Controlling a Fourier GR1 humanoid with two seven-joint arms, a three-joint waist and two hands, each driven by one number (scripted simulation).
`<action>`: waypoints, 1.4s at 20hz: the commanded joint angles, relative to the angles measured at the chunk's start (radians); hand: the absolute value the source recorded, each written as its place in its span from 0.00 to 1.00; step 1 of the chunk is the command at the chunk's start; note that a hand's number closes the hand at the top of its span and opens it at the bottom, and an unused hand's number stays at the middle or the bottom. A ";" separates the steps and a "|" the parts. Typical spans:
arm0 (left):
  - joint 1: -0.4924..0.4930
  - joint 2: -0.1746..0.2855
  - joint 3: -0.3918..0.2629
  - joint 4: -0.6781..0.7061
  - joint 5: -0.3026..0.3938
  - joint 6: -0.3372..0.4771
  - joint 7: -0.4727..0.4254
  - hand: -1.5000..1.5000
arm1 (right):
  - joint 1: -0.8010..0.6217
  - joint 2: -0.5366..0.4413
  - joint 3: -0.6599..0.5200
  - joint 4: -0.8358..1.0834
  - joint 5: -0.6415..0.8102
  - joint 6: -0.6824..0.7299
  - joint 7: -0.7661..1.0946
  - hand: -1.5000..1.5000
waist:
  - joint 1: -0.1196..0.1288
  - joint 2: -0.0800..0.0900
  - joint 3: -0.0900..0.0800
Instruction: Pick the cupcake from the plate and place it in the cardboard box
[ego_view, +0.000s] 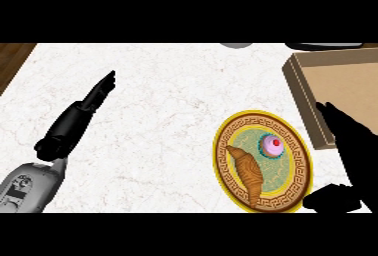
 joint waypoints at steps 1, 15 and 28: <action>-0.003 -0.018 -0.006 0.002 -0.015 0.013 0.007 0.50 | -0.104 0.093 0.063 0.074 -0.019 0.097 0.274 0.00 | -0.006 -0.005 0.002; 0.010 -0.020 0.030 0.025 -0.028 0.006 -0.004 0.50 | -0.248 0.350 0.136 0.364 0.135 0.116 0.279 0.00 | -0.049 -0.015 0.004; 0.098 -0.013 0.046 -0.034 -0.027 -0.027 -0.026 0.50 | -0.289 0.445 0.084 0.597 0.204 0.163 0.229 0.00 | -0.037 -0.013 0.006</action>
